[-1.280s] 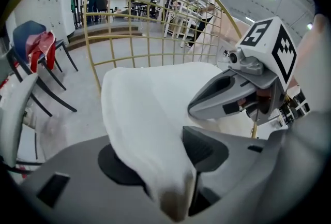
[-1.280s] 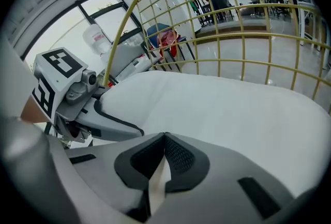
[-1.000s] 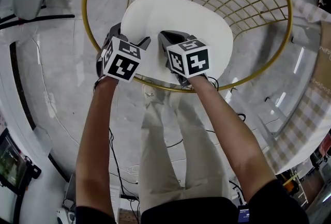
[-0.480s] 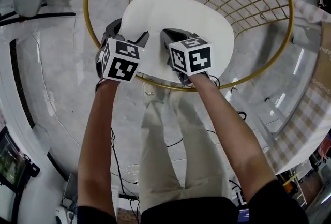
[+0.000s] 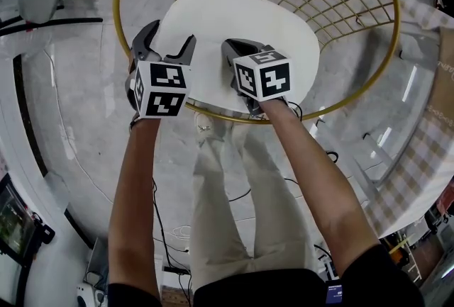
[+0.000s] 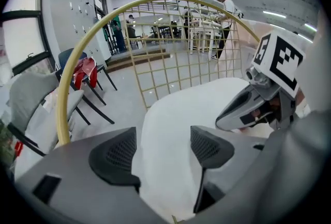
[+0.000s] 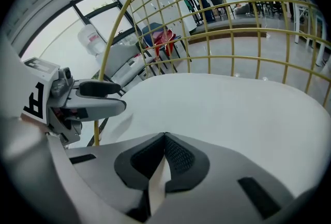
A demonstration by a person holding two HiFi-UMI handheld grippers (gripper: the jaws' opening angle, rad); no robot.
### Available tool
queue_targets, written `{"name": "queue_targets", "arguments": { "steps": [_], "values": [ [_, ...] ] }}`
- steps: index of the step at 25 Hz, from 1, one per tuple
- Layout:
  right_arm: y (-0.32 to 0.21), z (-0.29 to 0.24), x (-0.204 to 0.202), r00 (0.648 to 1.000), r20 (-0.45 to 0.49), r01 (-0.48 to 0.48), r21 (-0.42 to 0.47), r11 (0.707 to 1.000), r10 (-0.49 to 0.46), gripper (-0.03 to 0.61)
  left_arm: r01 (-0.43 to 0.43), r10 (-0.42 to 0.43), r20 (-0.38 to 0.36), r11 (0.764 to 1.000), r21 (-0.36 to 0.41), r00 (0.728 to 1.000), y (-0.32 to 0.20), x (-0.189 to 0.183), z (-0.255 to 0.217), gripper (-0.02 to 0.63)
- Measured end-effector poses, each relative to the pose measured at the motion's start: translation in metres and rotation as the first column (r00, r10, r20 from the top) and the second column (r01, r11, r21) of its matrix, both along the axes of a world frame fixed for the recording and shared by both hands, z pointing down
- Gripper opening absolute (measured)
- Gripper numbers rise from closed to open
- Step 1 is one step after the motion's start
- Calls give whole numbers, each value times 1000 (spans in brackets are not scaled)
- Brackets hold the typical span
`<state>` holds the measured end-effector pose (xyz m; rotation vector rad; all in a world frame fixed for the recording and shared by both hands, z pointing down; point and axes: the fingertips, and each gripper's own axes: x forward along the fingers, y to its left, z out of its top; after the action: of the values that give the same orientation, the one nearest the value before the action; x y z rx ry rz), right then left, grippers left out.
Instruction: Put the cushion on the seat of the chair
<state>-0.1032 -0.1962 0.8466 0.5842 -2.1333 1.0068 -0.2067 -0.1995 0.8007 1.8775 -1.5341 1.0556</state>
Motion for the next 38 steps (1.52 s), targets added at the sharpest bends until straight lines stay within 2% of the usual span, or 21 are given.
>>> {"name": "queue_targets", "arguments": {
  "steps": [3, 7, 12, 16, 26, 31, 38],
  "values": [
    [-1, 0, 0, 1000, -5, -1, 3, 1000, 1, 20, 15, -14, -36, 1000, 10, 999, -2, 3, -3, 320],
    [1, -2, 0, 1000, -4, -3, -2, 1000, 3, 20, 4, -4, -39, 1000, 5, 999, 2, 8, -2, 319],
    [1, -13, 0, 999, 17, 27, 4, 1000, -27, 20, -42, 39, -66, 998, -36, 997, 11, 17, 1, 319],
    [2, -22, 3, 999, 15, 29, 12, 1000, -29, 20, -46, 40, -105, 998, -48, 994, 17, 22, -6, 316],
    [13, -68, 27, 999, 7, -31, 8, 999, 31, 20, -14, 5, -183, 999, -46, 983, 41, 44, -47, 261],
    [20, -101, 44, 996, 12, -91, 13, 996, 91, 20, -3, -2, -191, 1000, -25, 982, 52, 49, -79, 239],
    [29, -152, 52, 997, 9, -72, 65, 995, 72, 20, 58, -50, -228, 998, 27, 972, 59, 46, -129, 184]
  ]
}}
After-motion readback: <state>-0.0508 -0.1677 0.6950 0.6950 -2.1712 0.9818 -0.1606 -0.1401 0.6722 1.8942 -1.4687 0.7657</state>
